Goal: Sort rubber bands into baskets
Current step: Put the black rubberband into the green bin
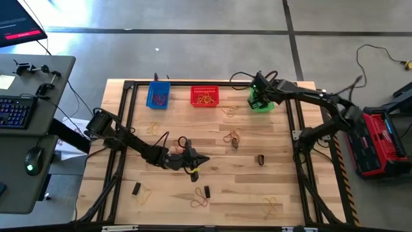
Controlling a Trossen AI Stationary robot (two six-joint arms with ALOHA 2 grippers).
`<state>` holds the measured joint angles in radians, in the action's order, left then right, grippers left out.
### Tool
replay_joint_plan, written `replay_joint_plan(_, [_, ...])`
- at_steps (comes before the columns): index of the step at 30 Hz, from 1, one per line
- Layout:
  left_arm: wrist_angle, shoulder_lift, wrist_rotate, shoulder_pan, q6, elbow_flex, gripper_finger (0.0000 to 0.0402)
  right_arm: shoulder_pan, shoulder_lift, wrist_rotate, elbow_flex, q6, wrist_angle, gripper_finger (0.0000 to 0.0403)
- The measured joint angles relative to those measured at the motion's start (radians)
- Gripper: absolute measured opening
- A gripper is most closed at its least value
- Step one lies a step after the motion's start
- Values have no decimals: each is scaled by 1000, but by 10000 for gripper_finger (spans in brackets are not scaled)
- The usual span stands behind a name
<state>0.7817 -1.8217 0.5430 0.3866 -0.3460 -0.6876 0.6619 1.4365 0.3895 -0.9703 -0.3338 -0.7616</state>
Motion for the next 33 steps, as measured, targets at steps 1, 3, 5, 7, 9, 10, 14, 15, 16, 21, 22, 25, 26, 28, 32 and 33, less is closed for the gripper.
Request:
replay_joint_plan(1, [-1, 0, 0, 0, 0, 0, 3, 8, 26, 1, -24, 1, -20, 0])
replay_joint_plan(3, [-6, 0, 0, 0, 0, 0, 3, 25, 78, 1, -64, 3, -61, 0])
replay_joint_plan(5, [-9, 0, -2, 0, 0, 0, 3, 39, 127, -4, -96, 8, -89, 0])
replay_joint_plan(7, [-11, 0, -2, 0, 0, 0, 3, 49, 170, -19, -113, 21, -105, 0])
replay_joint_plan(9, [-12, 0, -2, 0, 0, 0, 3, 55, 208, -26, -117, 29, -112, 0])
replay_joint_plan(10, [-12, 0, -2, 0, 0, 0, 3, 59, 227, -30, -117, 30, -113, 0])
replay_joint_plan(14, [-15, 0, -2, 0, 0, 0, 3, 65, 278, -93, -113, 53, -110, 0])
replay_joint_plan(15, [-15, 0, -2, 0, 0, 0, 3, 66, 287, -100, -112, 55, -109, 0])
replay_joint_plan(16, [-15, 0, -2, 0, 0, 0, 3, 65, 293, -102, -112, 58, -108, 0])
replay_joint_plan(21, [-17, 0, -2, 0, -1, 0, 3, 65, 298, -107, -112, 66, -80, 0])
replay_joint_plan(22, [-18, 0, -2, 0, -1, 0, 3, 65, 298, -110, -112, 66, -76, 0])
replay_joint_plan(25, [-20, 0, -2, 0, -1, 0, 3, 65, 297, -111, -112, 74, -80, 0])
replay_joint_plan(26, [-20, 0, -2, 0, -1, 0, 3, 65, 297, -116, -112, 80, -83, 0])
replay_joint_plan(28, [-21, 0, -2, 0, -1, 0, 3, 65, 297, -125, -112, 98, -89, 0])
replay_joint_plan(32, [-23, 0, -2, 0, -1, 0, 3, 65, 297, -125, -112, 124, -92, 0])
replay_joint_plan(33, [-24, 0, -2, 0, -1, 0, 3, 65, 297, -125, -112, 131, -93, 0])
